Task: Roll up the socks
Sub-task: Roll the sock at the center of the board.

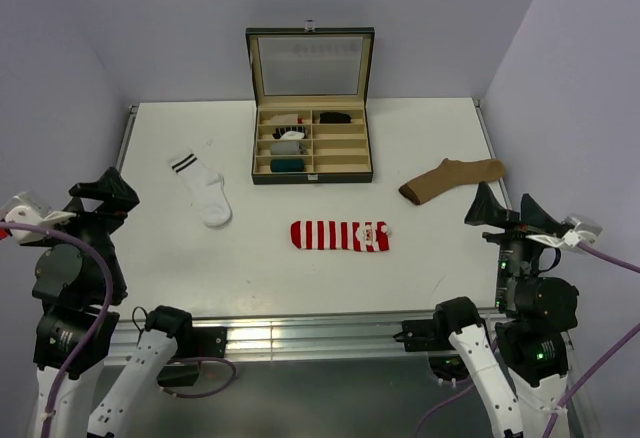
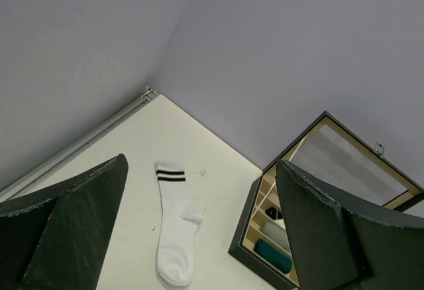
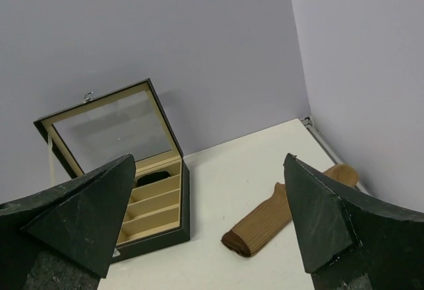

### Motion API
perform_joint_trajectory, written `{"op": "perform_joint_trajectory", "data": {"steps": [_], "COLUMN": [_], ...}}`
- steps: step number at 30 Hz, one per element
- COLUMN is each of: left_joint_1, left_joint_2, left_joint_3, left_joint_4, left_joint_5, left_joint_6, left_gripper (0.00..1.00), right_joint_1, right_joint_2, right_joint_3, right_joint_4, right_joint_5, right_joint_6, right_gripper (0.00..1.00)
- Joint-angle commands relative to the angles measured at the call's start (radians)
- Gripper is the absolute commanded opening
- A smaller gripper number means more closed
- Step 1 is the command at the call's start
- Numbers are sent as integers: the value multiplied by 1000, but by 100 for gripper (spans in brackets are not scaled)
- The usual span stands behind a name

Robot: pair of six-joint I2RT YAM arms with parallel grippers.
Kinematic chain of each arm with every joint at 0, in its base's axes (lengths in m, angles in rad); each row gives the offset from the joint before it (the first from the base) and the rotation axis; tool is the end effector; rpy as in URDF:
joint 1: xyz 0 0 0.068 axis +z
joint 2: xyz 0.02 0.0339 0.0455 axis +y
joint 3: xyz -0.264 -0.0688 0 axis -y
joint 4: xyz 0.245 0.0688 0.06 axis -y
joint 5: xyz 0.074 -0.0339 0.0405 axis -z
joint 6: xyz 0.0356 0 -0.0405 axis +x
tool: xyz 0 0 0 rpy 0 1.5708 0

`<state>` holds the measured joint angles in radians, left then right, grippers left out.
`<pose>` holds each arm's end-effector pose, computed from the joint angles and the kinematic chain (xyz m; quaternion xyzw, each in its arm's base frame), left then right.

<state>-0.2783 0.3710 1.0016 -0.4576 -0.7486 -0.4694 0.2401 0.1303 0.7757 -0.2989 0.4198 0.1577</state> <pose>0.0404 0.0137 0.4194 -0.3358 0.5694 -0.0412 0.7492 0.0210 -0.0098 0.3793 0.1472 0.5686 0.0408 0.8083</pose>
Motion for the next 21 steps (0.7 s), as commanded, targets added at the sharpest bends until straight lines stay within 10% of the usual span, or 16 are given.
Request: {"op": "perform_joint_trajectory", "data": {"steps": [1, 17, 21], "left_joint_1": [1, -1, -97], "left_joint_2": [43, 492, 661], "left_joint_3": [5, 0, -55], "left_joint_4": [2, -87, -49], "left_joint_5": [44, 763, 753], "left_joint_6": [-18, -135, -228], "left_gripper": [99, 90, 88], "right_joint_1": [8, 8, 8], "right_joint_2": [15, 293, 339], "right_joint_3": [2, 17, 2], "right_joint_4": [18, -54, -40], "right_joint_5": [-61, -415, -446], "right_joint_6": [-10, 197, 209], "right_gripper": [100, 100, 100]}}
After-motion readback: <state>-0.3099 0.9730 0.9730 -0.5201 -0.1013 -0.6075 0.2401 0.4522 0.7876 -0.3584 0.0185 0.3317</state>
